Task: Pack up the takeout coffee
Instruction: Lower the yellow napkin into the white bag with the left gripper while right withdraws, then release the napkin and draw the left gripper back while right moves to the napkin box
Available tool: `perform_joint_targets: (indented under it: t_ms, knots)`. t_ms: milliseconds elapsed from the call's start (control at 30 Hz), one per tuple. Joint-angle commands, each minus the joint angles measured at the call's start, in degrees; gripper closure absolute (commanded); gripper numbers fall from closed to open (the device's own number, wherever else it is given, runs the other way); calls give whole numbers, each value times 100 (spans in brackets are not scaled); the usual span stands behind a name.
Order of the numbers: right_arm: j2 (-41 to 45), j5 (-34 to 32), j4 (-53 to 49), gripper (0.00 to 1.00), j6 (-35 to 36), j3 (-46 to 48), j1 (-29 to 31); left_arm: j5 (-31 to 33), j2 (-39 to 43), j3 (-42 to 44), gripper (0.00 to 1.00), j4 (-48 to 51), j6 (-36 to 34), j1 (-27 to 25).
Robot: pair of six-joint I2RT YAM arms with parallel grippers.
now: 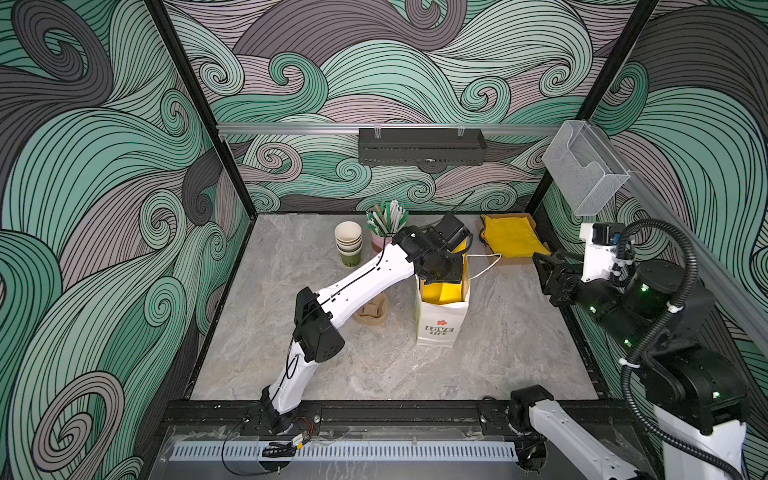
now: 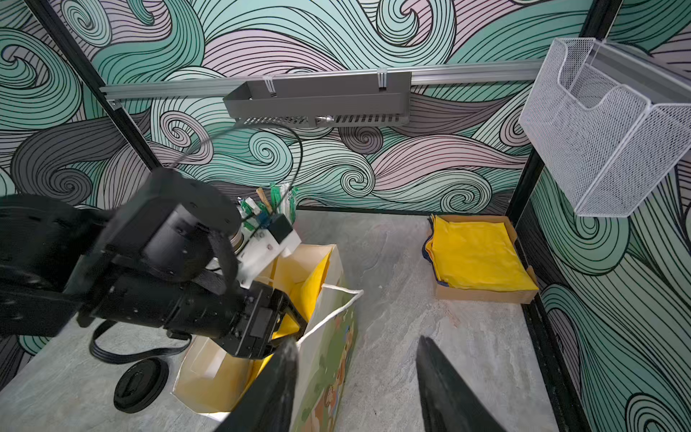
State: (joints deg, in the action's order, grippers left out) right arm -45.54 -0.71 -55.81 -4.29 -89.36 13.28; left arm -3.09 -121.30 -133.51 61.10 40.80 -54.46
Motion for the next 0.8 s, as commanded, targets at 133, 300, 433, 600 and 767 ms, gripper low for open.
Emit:
perform_joint_targets:
  t_ms: [133,300,433,600,767]
  knots:
    - [-211,-183,-454,45,-248,-167,8,587,973,56,39,60,-89,12]
    - [-784,-825,-1031,45,-960,-315,6,1385,1784,487,39,-354,-546,10]
    - [-1616,-1484,-1309,45,-2051,-271,-8,2272,2480,1120,38,-1081,-1187,115]
    - [-2940,-1824,-812,45,-3088,149,-145,2034,3008,1756,36,-1543,-1404,828]
    - [-4449,-1612,-221,45,-3336,-162,-476,1271,3155,2145,34,-1658,-1469,1635]
